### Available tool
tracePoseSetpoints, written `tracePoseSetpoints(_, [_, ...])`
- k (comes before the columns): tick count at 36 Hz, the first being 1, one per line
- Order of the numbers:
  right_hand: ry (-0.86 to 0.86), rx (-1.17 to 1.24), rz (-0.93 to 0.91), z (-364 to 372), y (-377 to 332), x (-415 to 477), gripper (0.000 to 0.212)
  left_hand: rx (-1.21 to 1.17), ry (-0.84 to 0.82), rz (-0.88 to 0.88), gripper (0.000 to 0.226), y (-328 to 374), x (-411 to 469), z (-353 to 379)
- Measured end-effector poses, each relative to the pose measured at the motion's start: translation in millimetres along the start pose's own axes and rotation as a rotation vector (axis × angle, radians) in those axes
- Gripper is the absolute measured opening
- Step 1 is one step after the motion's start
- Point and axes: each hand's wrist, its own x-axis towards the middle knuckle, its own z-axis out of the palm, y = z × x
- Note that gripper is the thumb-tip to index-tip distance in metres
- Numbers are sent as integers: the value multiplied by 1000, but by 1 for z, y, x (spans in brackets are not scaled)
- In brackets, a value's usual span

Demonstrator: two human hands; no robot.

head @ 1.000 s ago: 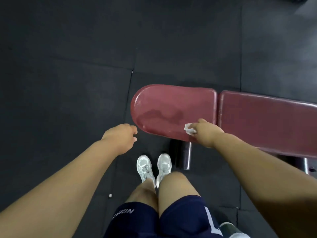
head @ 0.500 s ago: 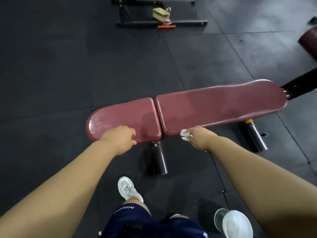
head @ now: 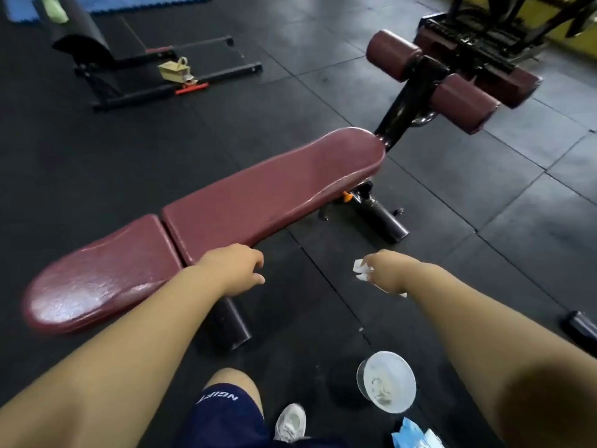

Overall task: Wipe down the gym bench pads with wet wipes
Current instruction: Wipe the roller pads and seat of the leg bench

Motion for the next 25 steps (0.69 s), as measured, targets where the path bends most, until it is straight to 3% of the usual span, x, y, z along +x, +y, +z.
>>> tracePoseSetpoints(9, [41,187,177,-25,101,-7,27,144,12,137,33,81,69,-70])
tracePoseSetpoints(12, [45,231,199,-46,129,1,36,163,25,177,32,102,103,-94])
tracePoseSetpoints(16, [100,267,243,-85,166,22,22,190,44,227,34,127,157,-129])
tracePoseSetpoints(19, [143,321,253,-119,193,43,33,204,45,255,34,143,200,-160])
tracePoseSetpoints(25, [247,310,296,-186,243,81,35,286,55,305,36,171,283,-223])
